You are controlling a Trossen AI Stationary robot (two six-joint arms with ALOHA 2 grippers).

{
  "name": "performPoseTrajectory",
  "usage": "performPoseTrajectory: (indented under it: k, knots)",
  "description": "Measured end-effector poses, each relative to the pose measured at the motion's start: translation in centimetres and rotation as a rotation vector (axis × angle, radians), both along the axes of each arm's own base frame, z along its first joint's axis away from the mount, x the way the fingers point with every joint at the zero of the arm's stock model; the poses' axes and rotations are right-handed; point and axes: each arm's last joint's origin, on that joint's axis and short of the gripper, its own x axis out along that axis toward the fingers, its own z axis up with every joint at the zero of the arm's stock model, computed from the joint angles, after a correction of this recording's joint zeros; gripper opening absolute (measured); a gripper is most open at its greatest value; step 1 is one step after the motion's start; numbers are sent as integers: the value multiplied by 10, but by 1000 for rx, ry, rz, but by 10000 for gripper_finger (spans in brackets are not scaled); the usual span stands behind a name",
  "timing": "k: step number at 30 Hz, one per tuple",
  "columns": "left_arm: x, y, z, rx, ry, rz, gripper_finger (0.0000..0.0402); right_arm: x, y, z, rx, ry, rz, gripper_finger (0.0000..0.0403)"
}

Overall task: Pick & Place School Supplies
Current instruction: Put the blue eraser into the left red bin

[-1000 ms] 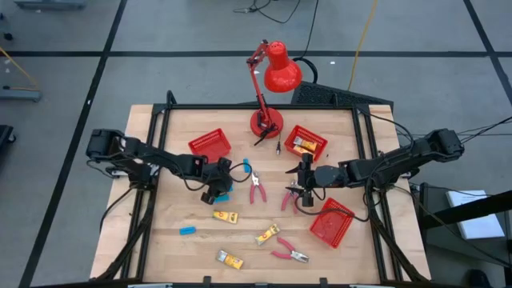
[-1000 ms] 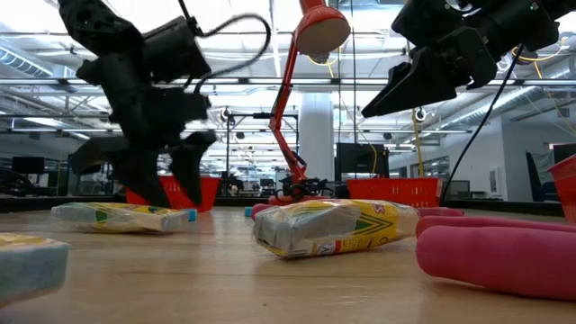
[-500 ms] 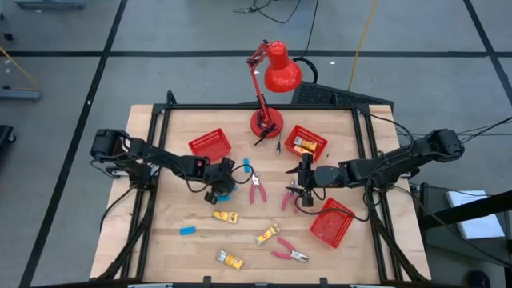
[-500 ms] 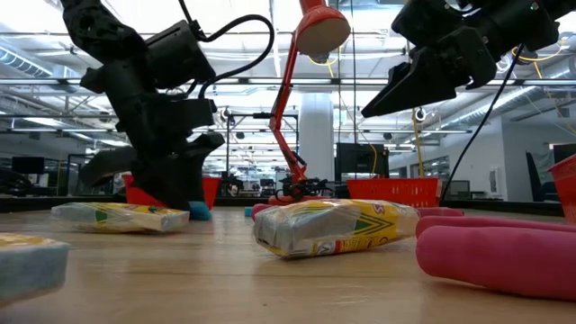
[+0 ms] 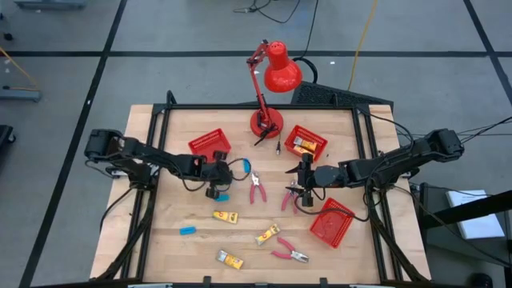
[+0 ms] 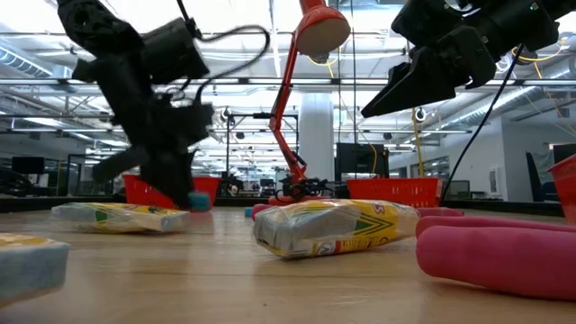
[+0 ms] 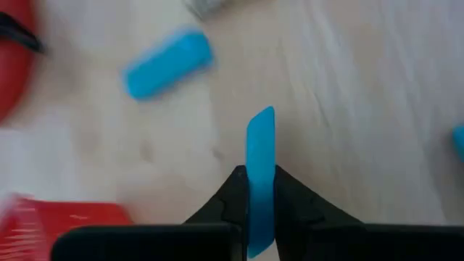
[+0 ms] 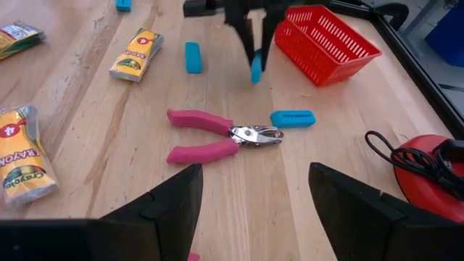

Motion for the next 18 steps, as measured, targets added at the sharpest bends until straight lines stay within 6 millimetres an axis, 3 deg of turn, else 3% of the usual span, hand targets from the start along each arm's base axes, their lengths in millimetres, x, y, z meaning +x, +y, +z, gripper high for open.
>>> performPoseTrajectory:
  k: [9,18]
  knots:
    - [-27,13,47,-3,-254,26,29,0,0,1,1,-6,0,242]
    - [-71,49,50,-11,-377,242,29,0,0,1,1,-8,1,242]
